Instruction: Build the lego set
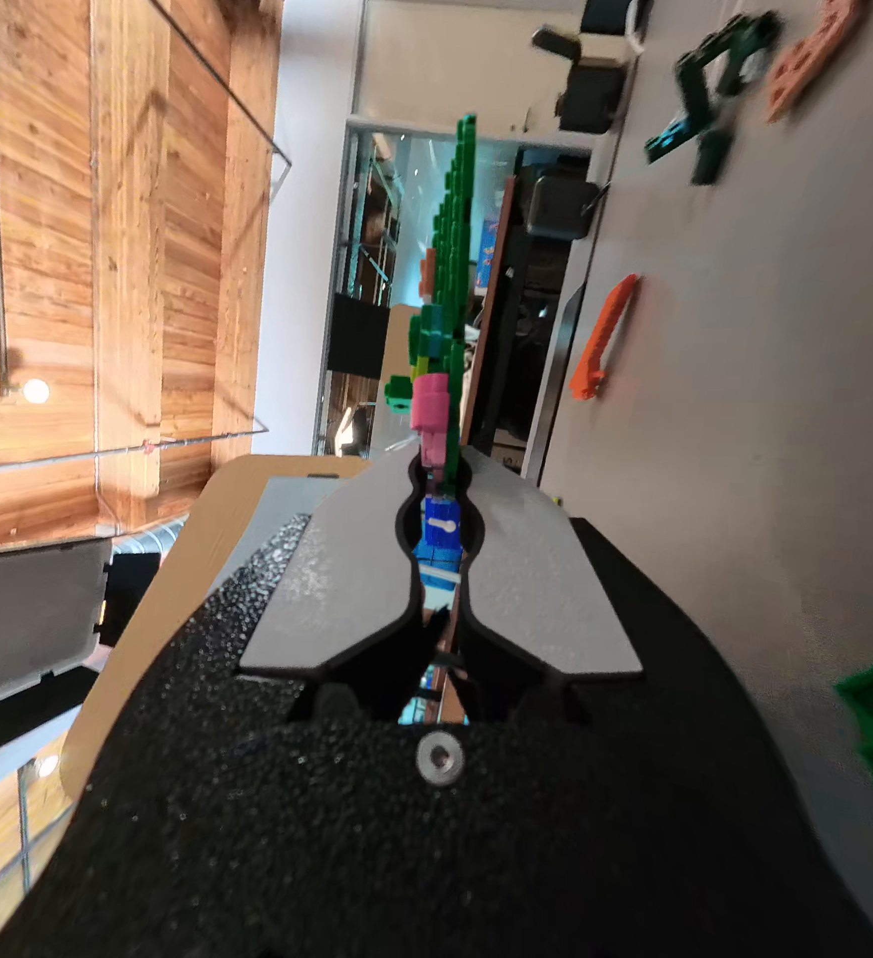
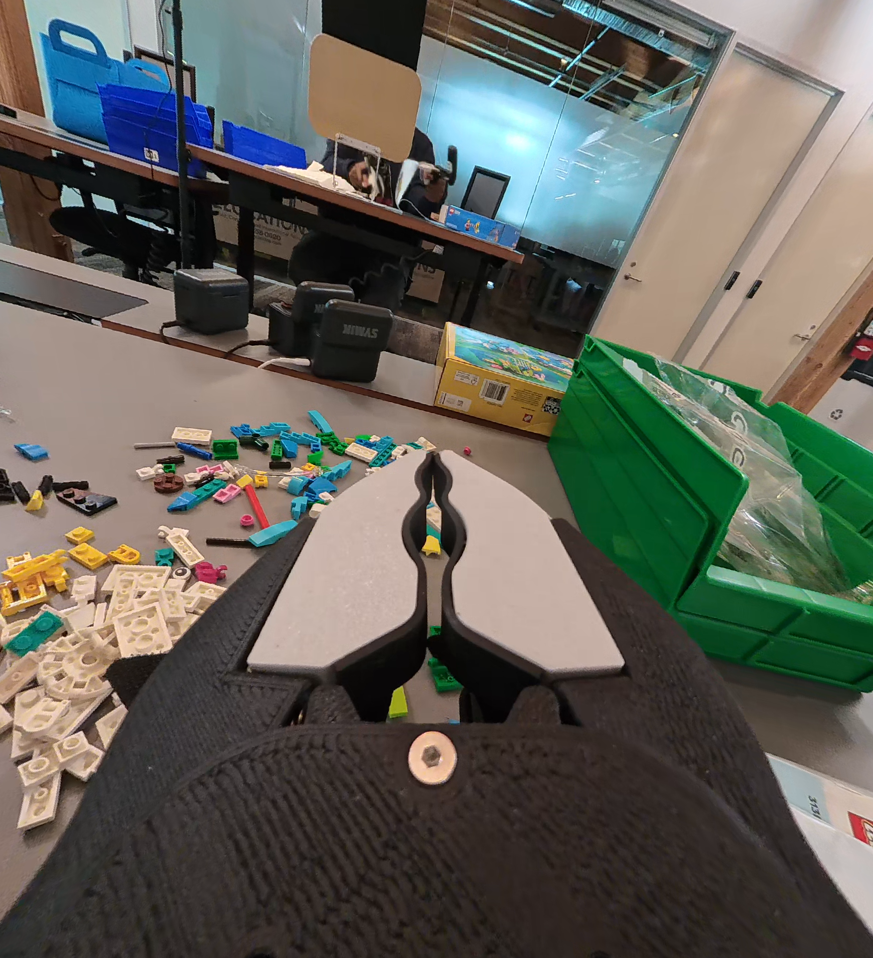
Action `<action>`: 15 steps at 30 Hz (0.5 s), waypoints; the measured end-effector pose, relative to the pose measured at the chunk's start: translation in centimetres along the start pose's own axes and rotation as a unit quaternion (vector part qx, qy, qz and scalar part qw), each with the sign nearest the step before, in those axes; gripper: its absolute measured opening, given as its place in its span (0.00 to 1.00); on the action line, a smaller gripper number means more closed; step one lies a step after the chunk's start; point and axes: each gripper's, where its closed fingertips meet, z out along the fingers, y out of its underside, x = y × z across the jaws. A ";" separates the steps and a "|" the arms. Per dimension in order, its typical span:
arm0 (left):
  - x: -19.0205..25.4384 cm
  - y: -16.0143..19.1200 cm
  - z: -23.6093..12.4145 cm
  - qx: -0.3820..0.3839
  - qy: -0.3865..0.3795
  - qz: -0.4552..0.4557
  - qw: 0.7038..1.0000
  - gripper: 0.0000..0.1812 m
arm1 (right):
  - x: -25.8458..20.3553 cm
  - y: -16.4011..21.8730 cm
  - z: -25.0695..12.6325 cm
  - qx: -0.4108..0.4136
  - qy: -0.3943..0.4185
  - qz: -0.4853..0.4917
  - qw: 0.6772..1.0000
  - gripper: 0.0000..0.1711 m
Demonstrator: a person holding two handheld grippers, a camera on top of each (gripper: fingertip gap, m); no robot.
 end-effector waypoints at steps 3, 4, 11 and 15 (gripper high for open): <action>-0.4 1.0 0.1 -0.019 -0.007 -0.014 1.000 0.05 | 0.1 0.0 -0.1 0.000 0.004 -0.006 1.000 0.00; -0.4 1.2 0.1 -0.022 -0.006 -0.016 1.000 0.05 | 0.2 0.1 0.0 -0.002 0.006 -0.007 1.000 0.00; -0.1 0.9 0.2 -0.018 -0.001 -0.012 1.000 0.05 | 0.3 1.3 0.3 -0.034 0.007 -0.022 0.999 0.00; 0.1 1.0 0.2 -0.017 0.004 -0.015 1.000 0.05 | 0.1 1.4 0.4 -0.037 0.003 -0.029 0.999 0.00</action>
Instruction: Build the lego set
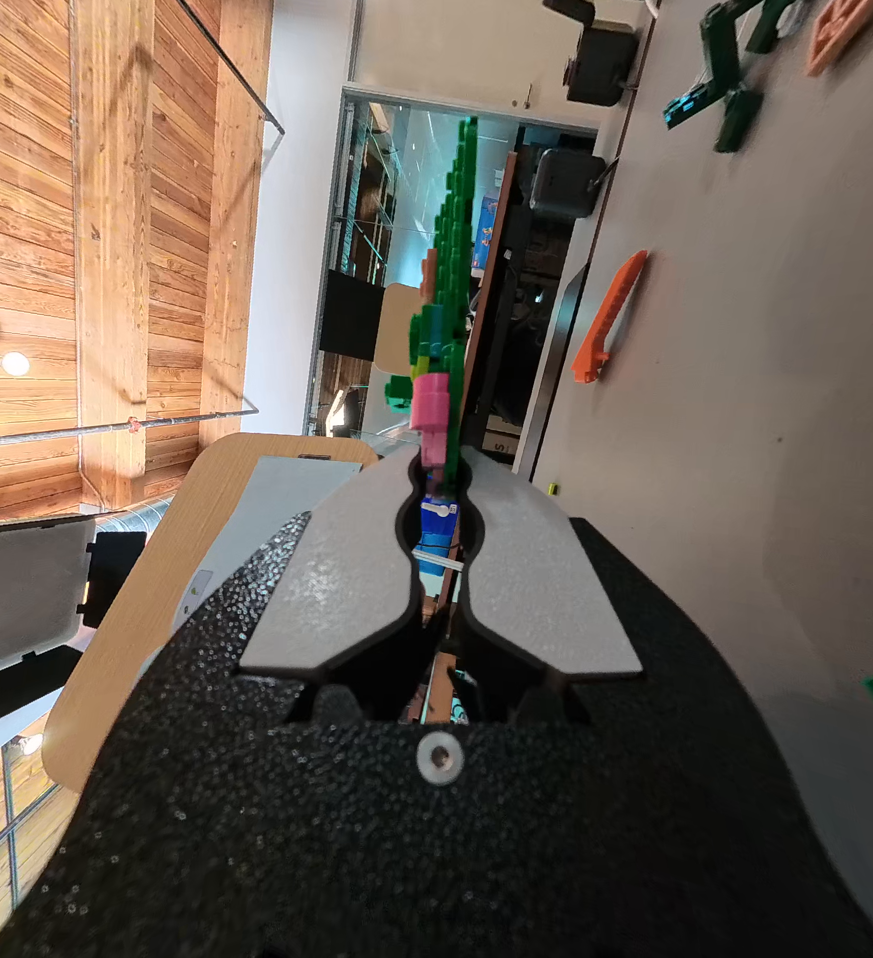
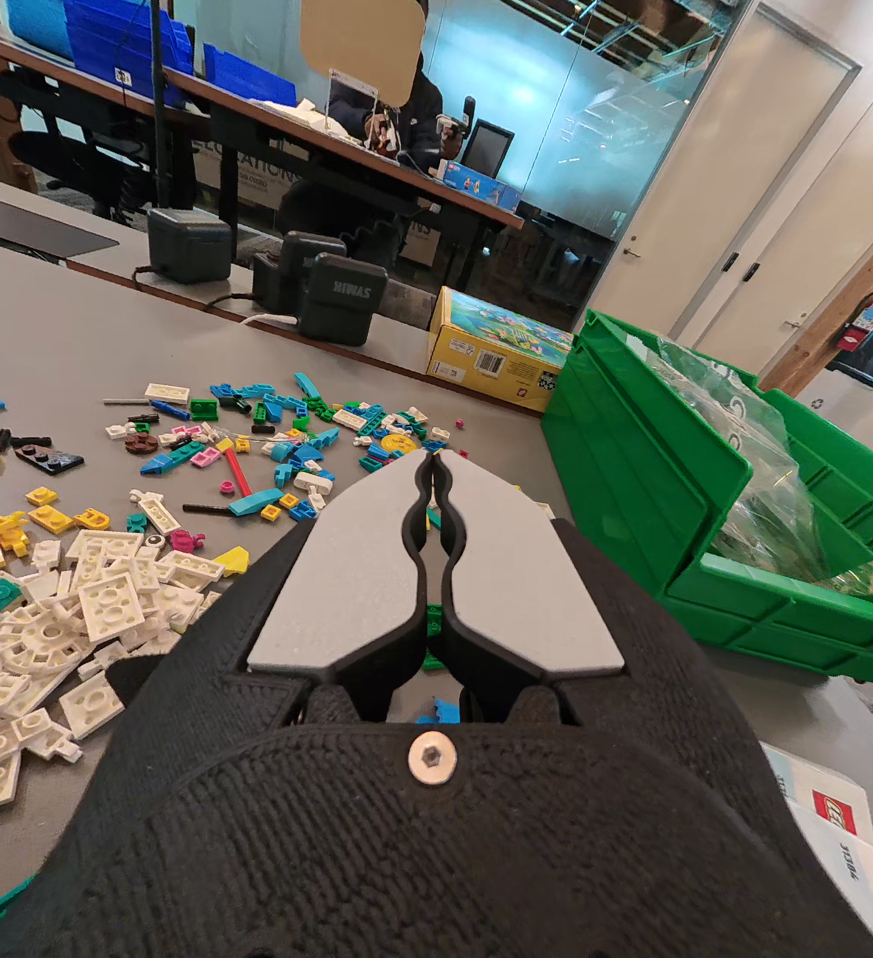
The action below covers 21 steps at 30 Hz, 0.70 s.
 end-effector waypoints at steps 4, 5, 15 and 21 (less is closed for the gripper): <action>0.2 0.1 0.1 0.000 0.008 -0.005 1.000 0.05 | -0.1 0.3 0.1 -0.007 -0.001 -0.004 1.000 0.00; 0.3 0.1 0.2 0.000 0.009 -0.005 1.000 0.05 | -0.1 0.4 0.2 -0.008 -0.002 -0.003 1.000 0.00; 0.5 -0.3 0.1 0.009 0.012 0.005 1.000 0.05 | -4.4 1.2 2.6 -0.066 -0.188 0.056 0.978 0.09; 0.6 -0.5 0.0 0.015 0.015 0.003 1.000 0.05 | -7.1 0.3 8.0 -0.124 -0.324 -0.003 0.938 0.12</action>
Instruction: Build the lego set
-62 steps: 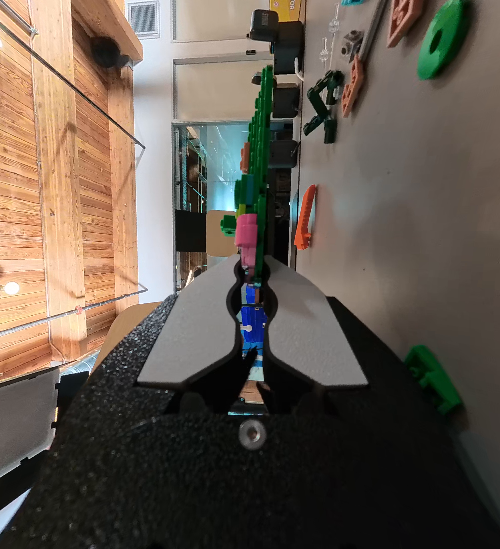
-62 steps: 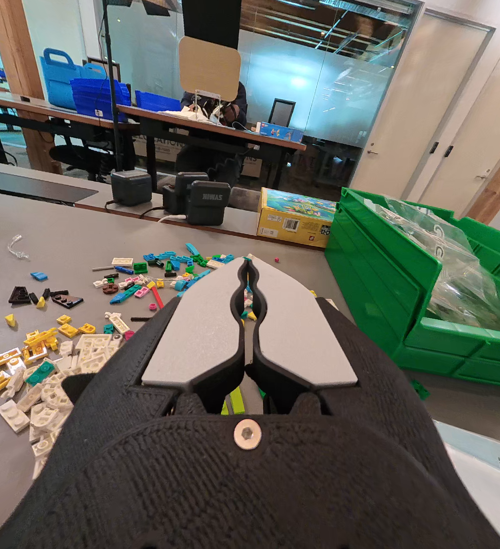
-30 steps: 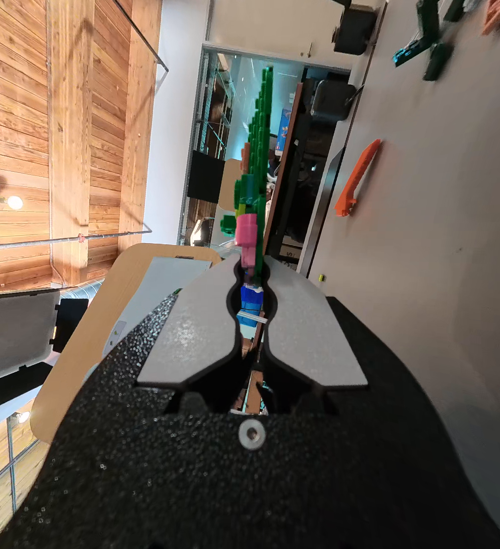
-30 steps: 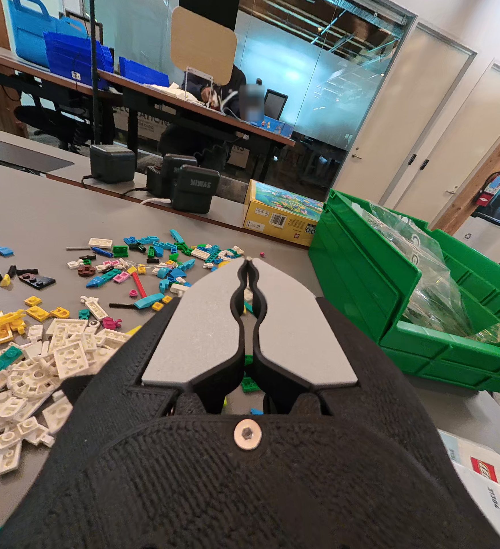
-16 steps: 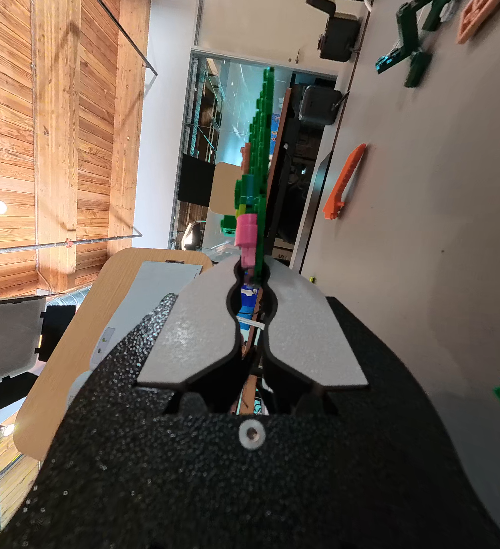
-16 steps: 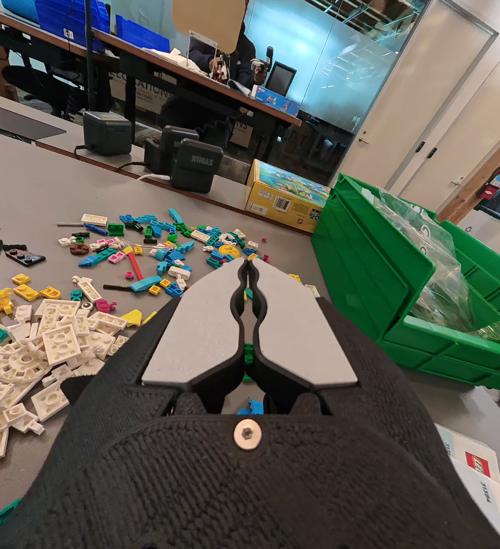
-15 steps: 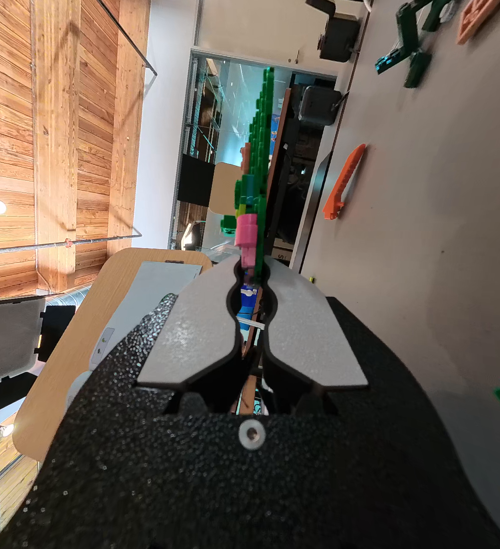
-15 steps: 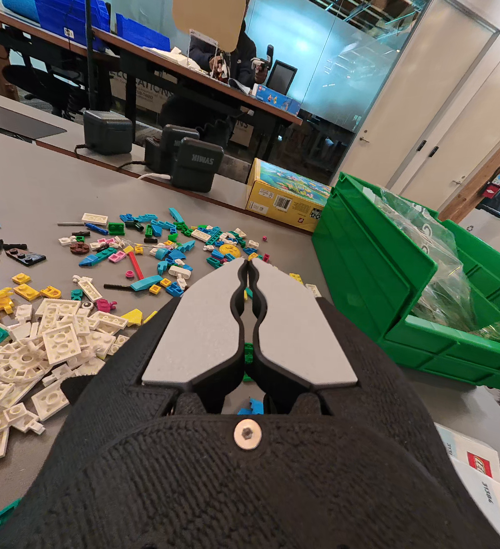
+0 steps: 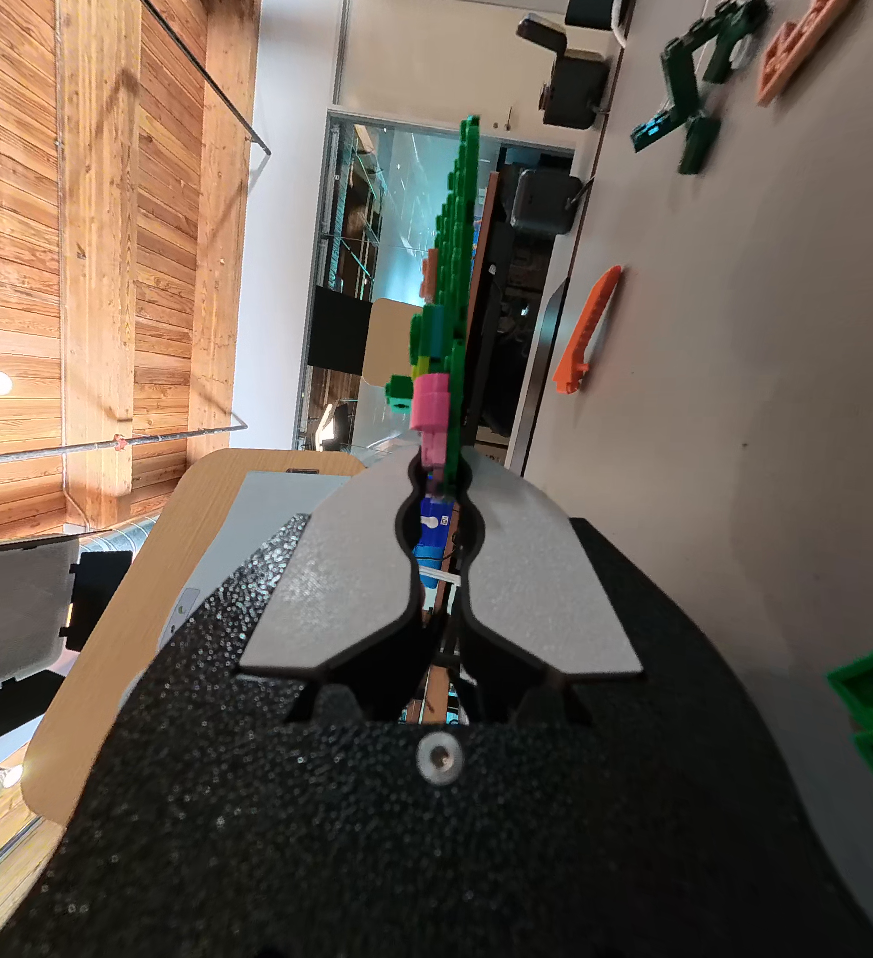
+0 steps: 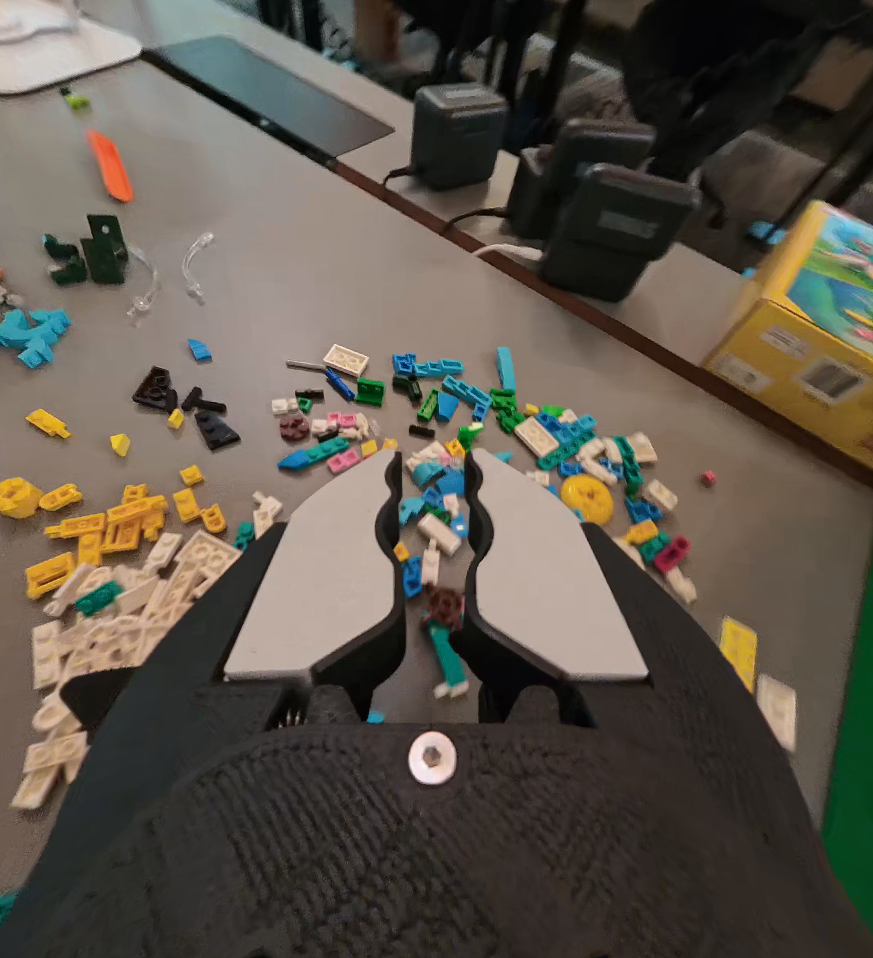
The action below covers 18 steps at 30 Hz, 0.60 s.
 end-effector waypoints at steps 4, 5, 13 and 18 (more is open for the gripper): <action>0.0 -0.1 0.0 0.002 0.001 0.001 1.000 0.05 | 0.6 -0.1 3.9 -0.065 -0.068 -0.034 0.995 0.13; 0.1 -0.1 0.0 0.003 0.001 0.002 1.000 0.05 | 0.9 0.4 4.9 -0.089 -0.079 -0.032 0.992 0.14; 0.1 -0.3 -0.1 0.007 0.002 0.005 1.000 0.05 | 1.6 3.5 8.7 -0.212 -0.126 -0.011 0.969 0.13; 0.2 -0.4 -0.1 0.010 0.004 0.005 1.000 0.05 | 2.2 4.0 8.9 -0.223 -0.118 -0.014 0.968 0.12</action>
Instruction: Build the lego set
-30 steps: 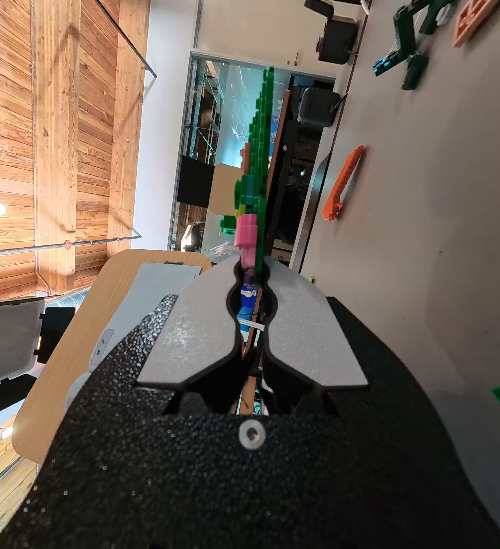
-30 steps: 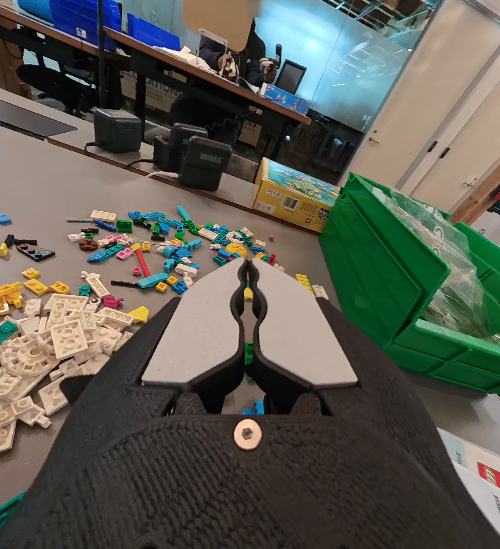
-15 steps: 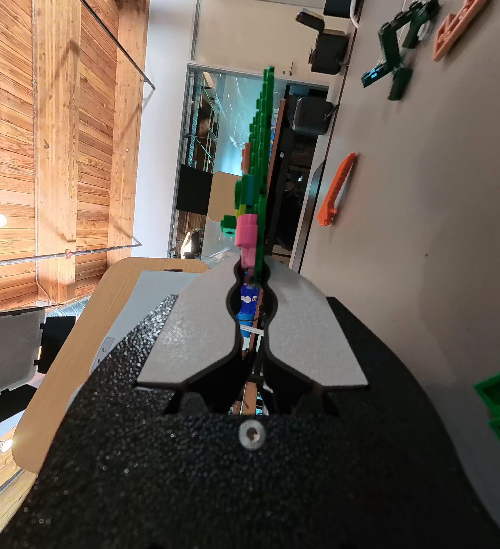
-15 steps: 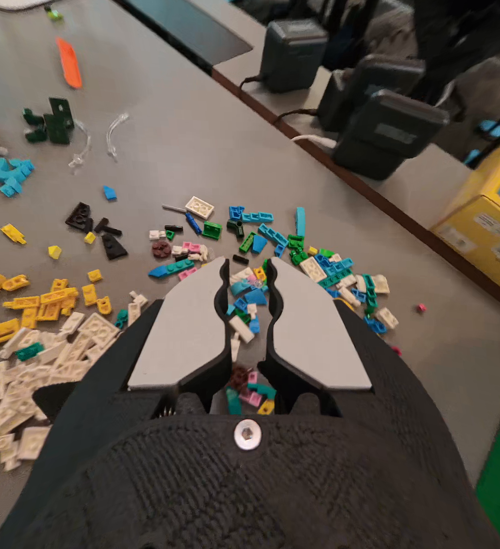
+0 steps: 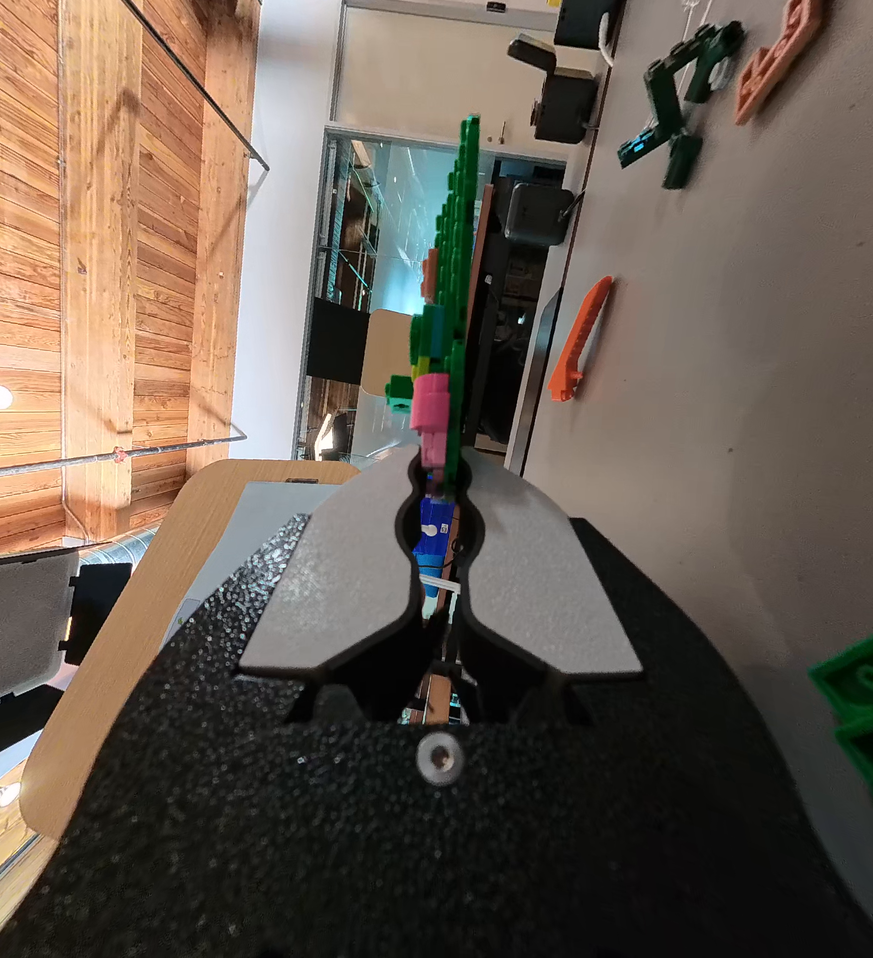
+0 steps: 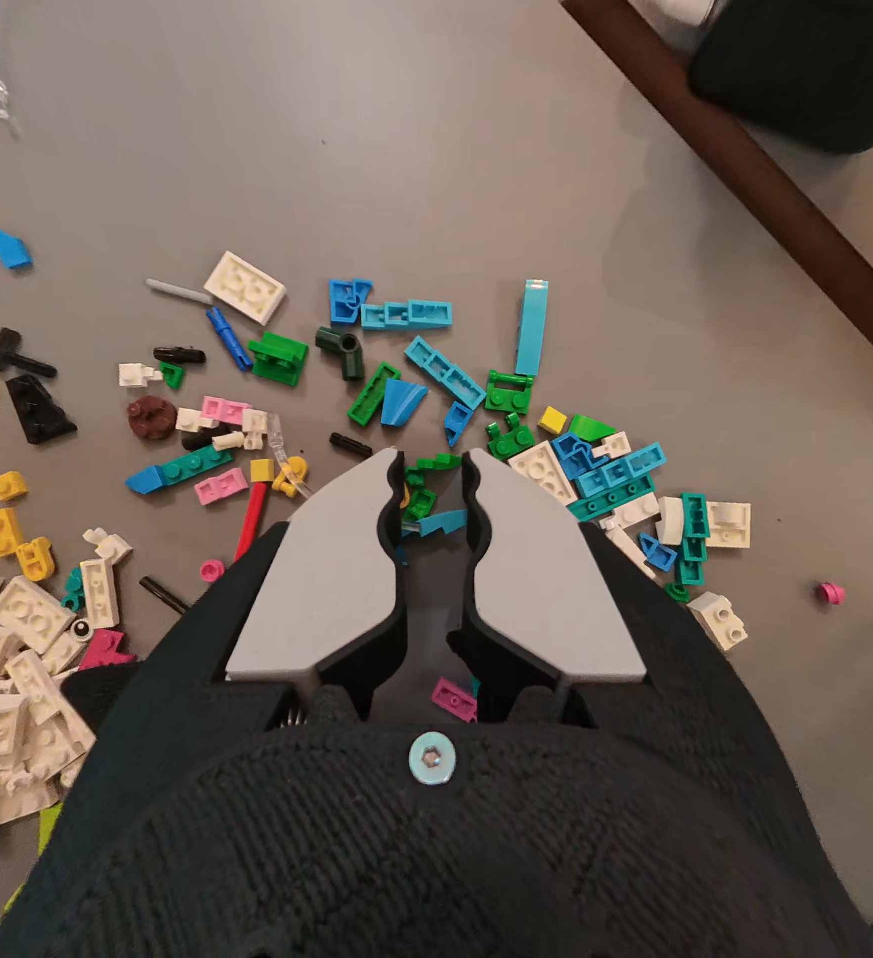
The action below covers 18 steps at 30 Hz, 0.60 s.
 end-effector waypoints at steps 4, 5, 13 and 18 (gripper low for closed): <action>0.0 0.0 0.0 0.001 0.000 0.000 1.000 0.05 | 0.2 -0.3 0.1 0.009 0.007 -0.010 1.000 0.07; 0.0 0.0 0.0 0.001 0.000 0.000 1.000 0.05 | 0.1 -0.4 0.0 0.013 0.008 -0.013 1.000 0.06; 0.0 -0.2 0.0 0.004 0.000 0.001 1.000 0.04 | -4.6 -2.3 -5.1 0.094 0.027 -0.080 0.992 0.04; 0.1 -0.4 -0.1 0.009 0.002 0.006 1.000 0.05 | -15.8 -3.6 -8.2 0.151 -0.033 -0.183 0.971 0.04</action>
